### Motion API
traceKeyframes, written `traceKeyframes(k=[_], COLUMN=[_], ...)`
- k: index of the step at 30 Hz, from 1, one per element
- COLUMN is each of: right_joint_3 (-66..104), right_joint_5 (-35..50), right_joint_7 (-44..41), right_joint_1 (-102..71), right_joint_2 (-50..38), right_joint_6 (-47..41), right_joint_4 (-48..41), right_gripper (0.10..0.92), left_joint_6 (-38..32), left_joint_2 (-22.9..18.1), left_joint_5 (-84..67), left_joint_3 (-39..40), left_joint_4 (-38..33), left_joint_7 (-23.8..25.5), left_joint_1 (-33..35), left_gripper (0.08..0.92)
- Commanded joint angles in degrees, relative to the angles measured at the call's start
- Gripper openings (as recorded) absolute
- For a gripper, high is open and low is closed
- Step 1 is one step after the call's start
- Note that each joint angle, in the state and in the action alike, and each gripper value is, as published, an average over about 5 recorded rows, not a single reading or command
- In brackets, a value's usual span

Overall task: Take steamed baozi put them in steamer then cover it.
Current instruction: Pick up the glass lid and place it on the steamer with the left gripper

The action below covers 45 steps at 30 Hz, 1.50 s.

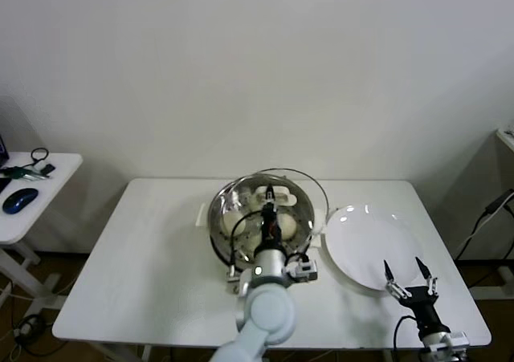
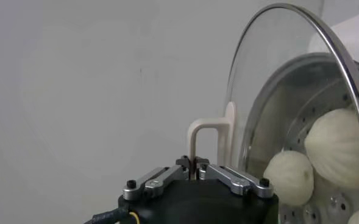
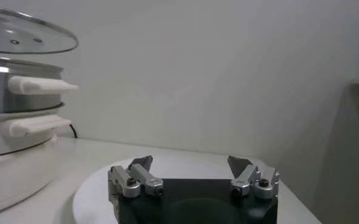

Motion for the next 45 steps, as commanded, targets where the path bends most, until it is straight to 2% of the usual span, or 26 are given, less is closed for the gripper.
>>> traceKeyframes(k=[1, 25, 45], right_joint_3=[-0.43, -0.65, -0.92], right_joint_5=[0.22, -1.02, -1.02], right_joint_7=[0.06, 0.17, 0.28], right_joint_1=[0.37, 0.29, 0.65], right_joint_2=[0.23, 1.66, 1.97], right_joint_6=[1.27, 0.95, 1.37], right_joint_4=[-1.95, -2.03, -2.61], right_gripper=[0.823, 0.823, 0.823], left_joint_6=[-0.03, -0.62, -0.87], left_joint_2=[-3.05, 1.76, 1.32], left_joint_5=[3.42, 3.31, 3.59], left_joint_3=[0.4, -3.92, -2.83], left_joint_4=[3.55, 3.19, 2.85], left_joint_7=[-0.82, -1.42, -0.77], left_joint_1=[0.12, 1.16, 1.41], left_gripper=[0.139, 0.139, 0.139])
